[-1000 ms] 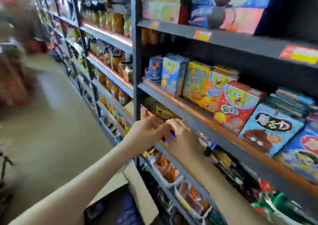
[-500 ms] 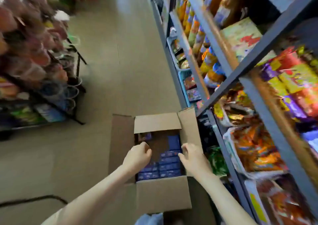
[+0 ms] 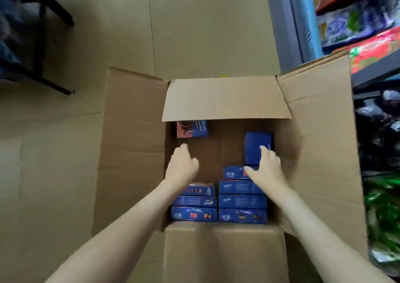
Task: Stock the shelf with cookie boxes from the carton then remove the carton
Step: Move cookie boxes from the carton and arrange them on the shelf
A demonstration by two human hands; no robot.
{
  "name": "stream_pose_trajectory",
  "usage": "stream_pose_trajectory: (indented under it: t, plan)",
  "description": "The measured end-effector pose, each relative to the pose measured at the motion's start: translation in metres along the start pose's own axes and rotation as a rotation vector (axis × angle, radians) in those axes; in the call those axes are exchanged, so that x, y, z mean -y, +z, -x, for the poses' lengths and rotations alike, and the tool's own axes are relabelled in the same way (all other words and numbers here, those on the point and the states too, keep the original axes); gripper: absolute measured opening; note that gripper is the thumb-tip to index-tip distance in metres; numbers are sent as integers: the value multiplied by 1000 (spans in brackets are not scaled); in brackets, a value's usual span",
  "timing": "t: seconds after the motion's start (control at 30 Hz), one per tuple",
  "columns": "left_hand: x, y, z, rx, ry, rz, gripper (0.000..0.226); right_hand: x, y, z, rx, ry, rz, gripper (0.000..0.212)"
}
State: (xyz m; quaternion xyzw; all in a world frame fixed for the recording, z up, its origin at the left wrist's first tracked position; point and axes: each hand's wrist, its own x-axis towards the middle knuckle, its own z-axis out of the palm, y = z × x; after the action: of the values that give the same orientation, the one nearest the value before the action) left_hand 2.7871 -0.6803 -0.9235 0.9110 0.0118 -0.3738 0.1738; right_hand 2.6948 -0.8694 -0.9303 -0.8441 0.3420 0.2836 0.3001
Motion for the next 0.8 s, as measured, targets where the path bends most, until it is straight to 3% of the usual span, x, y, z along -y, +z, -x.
stream_pose_trajectory:
  t: [0.13, 0.2, 0.3, 0.33, 0.4, 0.53, 0.6, 0.7, 0.8]
  plan:
    - [11, 39, -76, -58, 32, 11, 90, 11, 44, -76, 61, -59, -7, 78]
    - [13, 49, -107, -93, -14, 89, 96, 24, 65, -102, 104, -81, -90, 81]
    - [17, 64, -133, -245, 7, 298, 86, 44, 91, -129, 186, -96, -446, 88]
    - [20, 69, -134, -289, 9, 388, 74, 51, 97, -136, 201, -74, -605, 91]
    - [21, 81, -128, -228, -2, 555, 44, 66, 105, -145, 195, -35, -815, 88]
    - [-2, 90, -102, 60, -110, 549, 40, 86, 114, -129, 301, -28, -909, 57]
    - [-7, 76, -94, 103, -251, 610, 44, 86, 105, -117, 349, 66, -893, 63]
    - [-3, 43, -100, -7, -357, 600, 48, 66, 76, -117, 284, 200, -758, 83]
    - [-5, 17, -122, -153, -292, 612, 53, 48, 59, -133, 263, 195, -783, 82]
